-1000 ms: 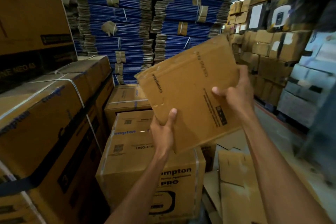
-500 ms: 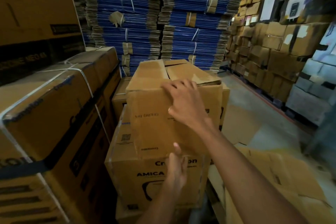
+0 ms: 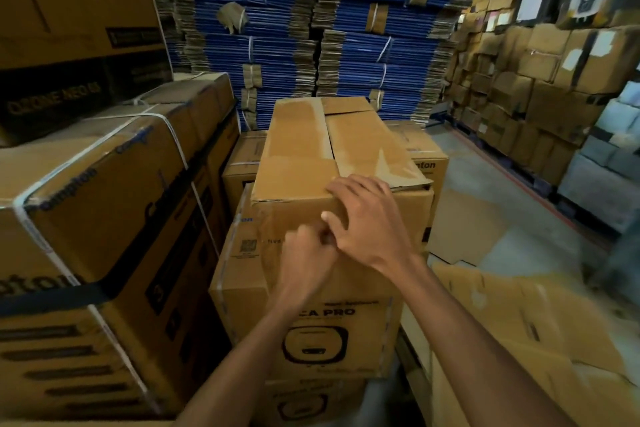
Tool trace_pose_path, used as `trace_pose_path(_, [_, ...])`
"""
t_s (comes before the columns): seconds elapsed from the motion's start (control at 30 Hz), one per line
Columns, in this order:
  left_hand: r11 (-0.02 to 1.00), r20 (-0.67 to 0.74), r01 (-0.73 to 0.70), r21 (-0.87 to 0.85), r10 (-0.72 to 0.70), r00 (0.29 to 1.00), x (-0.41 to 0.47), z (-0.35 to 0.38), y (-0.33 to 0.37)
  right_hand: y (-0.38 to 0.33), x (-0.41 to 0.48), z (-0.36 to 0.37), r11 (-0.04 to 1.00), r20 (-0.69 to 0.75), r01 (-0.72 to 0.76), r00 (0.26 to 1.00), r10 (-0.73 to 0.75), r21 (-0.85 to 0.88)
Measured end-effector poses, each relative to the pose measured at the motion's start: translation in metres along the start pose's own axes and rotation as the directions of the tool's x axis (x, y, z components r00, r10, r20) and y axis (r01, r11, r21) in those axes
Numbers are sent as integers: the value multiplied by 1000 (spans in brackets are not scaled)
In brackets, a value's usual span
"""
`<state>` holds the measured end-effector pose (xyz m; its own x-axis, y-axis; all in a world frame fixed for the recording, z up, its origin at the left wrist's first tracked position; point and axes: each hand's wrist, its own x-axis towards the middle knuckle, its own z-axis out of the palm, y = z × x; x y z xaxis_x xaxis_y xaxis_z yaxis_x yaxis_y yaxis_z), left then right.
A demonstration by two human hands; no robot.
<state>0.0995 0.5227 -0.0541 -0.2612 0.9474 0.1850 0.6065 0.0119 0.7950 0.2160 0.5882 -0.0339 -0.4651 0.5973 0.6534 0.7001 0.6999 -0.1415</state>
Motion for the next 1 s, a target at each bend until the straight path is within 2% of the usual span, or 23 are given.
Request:
trace_pose_path(0.03, [991, -76, -125, 44, 128, 989, 5, -13, 12, 2, 3, -4, 999, -68, -29, 997, 32, 44])
trace_pose_path(0.1, [928, -200, -326, 181, 359, 912, 18, -34, 29, 9, 9, -14, 991, -190, -91, 976, 108, 94])
trace_pose_path(0.17, [857, -239, -412, 310, 490, 838, 39, -48, 38, 18, 14, -23, 985, -170, -154, 972, 165, 72])
trace_pose_path(0.2, [840, -225, -410, 355, 503, 835, 52, -51, 39, 21, 15, -26, 982, -106, -185, 977, 187, 29])
trace_pose_path(0.27, [851, -131, -351, 392, 429, 894, 79, -56, 40, 27, 16, -27, 974, 19, -214, 976, 216, -74])
trace_pose_path(0.33, [860, 27, -287, 421, 305, 952, 103, -56, 37, 28, 16, -28, 964, 88, -235, 965, 246, -124])
trace_pose_path(0.43, [810, 184, -279, 516, 214, 959, 126, -51, 31, 25, 24, -29, 941, 148, -297, 936, 320, -163])
trace_pose_path(0.6, [723, 274, -297, 624, 153, 949, 138, -41, 28, 14, 50, -30, 888, 337, -400, 823, 457, -229])
trace_pose_path(0.7, [670, 314, -341, 659, 166, 935, 135, -42, 19, 6, 66, -31, 878, 463, -415, 747, 478, -238])
trace_pose_path(0.8, [660, 323, -356, 662, 177, 930, 134, -43, 14, -6, 79, -31, 880, 544, -402, 693, 473, -253])
trace_pose_path(0.93, [650, 339, -380, 658, 194, 920, 131, -45, 14, -15, 89, -30, 895, 584, -297, 681, 443, -332])
trace_pose_path(1.0, [668, 340, -382, 638, 200, 919, 131, -45, 14, -15, 91, -29, 902, 540, -246, 733, 413, -356])
